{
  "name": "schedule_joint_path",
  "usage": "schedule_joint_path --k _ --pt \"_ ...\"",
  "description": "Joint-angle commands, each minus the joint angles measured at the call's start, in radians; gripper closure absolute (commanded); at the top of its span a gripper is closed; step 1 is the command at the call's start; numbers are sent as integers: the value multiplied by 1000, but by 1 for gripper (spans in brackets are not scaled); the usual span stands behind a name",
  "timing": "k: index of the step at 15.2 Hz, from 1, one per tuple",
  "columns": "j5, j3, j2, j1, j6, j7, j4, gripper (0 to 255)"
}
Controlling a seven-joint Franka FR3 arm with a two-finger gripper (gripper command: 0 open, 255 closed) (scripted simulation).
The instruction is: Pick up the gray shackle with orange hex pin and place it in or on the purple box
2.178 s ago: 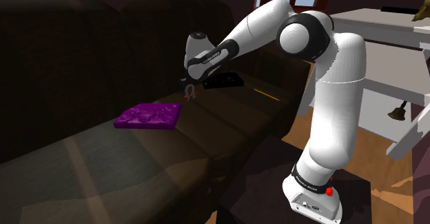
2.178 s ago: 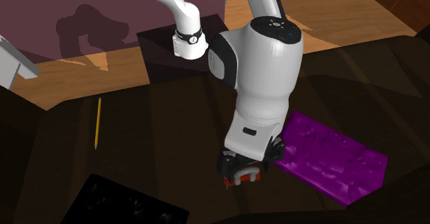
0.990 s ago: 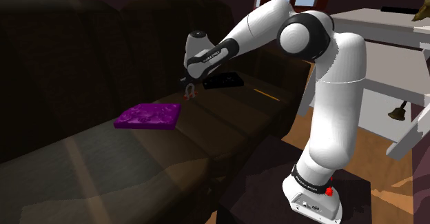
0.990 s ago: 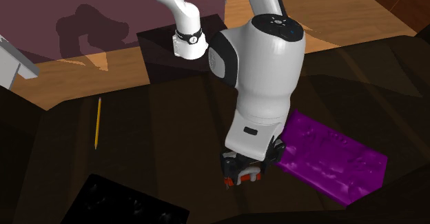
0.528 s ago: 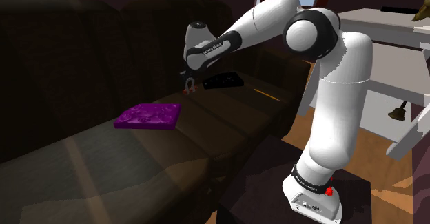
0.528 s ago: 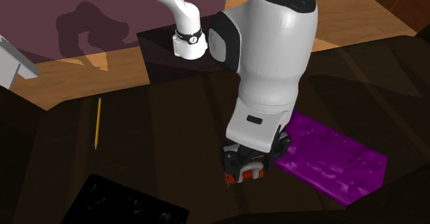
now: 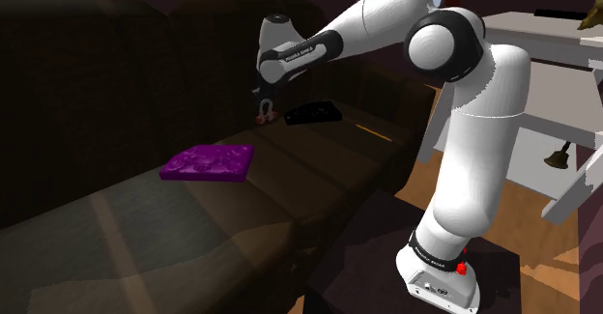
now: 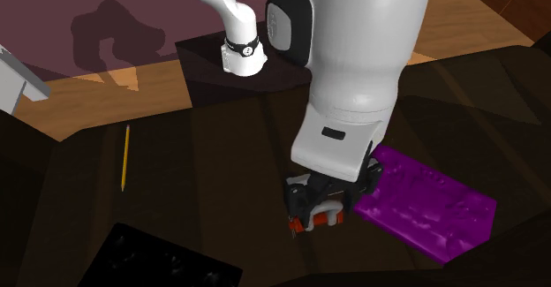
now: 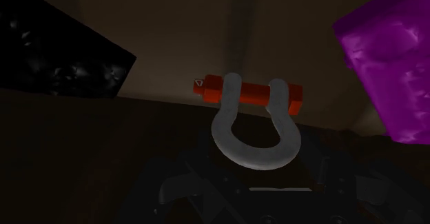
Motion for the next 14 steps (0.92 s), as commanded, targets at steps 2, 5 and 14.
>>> schedule_joint_path --k 2,5,14 --pt "4 2 -14 1 -36 -5 22 255" --pt "9 3 -24 1 -73 -12 48 255" --pt "-42 39 101 98 -196 126 275 255"
